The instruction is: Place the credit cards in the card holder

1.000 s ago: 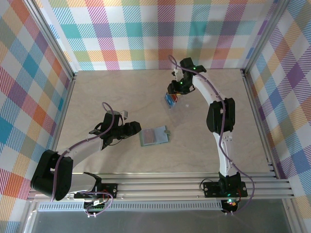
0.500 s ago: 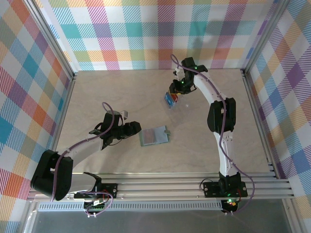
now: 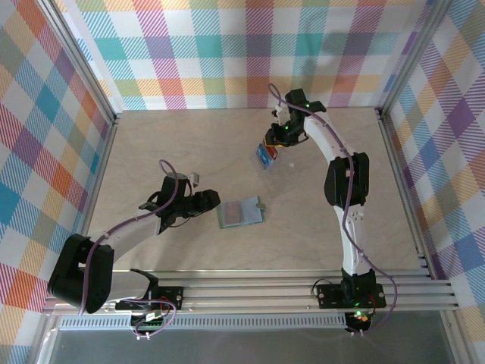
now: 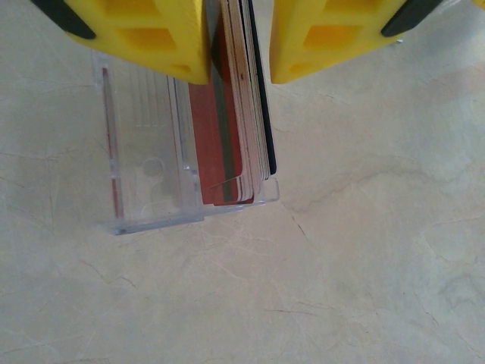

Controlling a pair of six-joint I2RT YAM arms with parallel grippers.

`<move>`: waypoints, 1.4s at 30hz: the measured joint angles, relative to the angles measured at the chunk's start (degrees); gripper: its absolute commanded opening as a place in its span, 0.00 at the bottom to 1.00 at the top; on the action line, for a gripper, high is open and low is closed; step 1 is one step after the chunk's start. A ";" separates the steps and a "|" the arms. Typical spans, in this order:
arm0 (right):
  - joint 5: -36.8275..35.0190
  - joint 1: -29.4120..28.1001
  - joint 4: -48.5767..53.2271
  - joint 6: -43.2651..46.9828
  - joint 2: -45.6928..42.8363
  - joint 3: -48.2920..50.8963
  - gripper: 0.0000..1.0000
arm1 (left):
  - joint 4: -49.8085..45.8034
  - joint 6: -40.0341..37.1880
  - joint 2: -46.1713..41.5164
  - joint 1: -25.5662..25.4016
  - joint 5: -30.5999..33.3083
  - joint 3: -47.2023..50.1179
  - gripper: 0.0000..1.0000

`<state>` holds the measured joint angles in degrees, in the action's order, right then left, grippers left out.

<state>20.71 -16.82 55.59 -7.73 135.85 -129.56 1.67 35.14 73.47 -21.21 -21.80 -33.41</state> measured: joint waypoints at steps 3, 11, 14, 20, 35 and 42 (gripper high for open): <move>-0.02 0.00 0.00 -0.26 0.00 0.00 0.19 | 0.00 0.00 0.00 0.00 0.00 0.00 0.56; 0.04 0.15 0.02 -0.50 0.00 -0.31 0.12 | 0.00 0.00 0.00 0.00 0.00 0.00 0.56; 0.00 0.26 0.04 -0.44 0.00 -0.42 0.09 | 0.00 0.00 0.07 0.00 0.00 0.00 0.56; -1.75 0.31 0.17 -0.85 -0.04 -1.09 0.00 | 0.00 0.00 0.09 0.00 0.00 0.00 0.56; -10.80 -0.15 0.50 -2.89 -0.92 -1.22 0.00 | 0.00 0.00 0.61 0.00 -0.02 0.00 0.56; -13.22 -0.46 2.10 -4.15 -1.66 -2.29 0.06 | 0.00 0.00 0.85 0.00 -0.02 0.00 0.56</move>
<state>7.49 -17.28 57.69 -11.88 134.19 -131.85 1.67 35.14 74.32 -21.21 -21.82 -33.41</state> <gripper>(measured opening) 0.067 0.565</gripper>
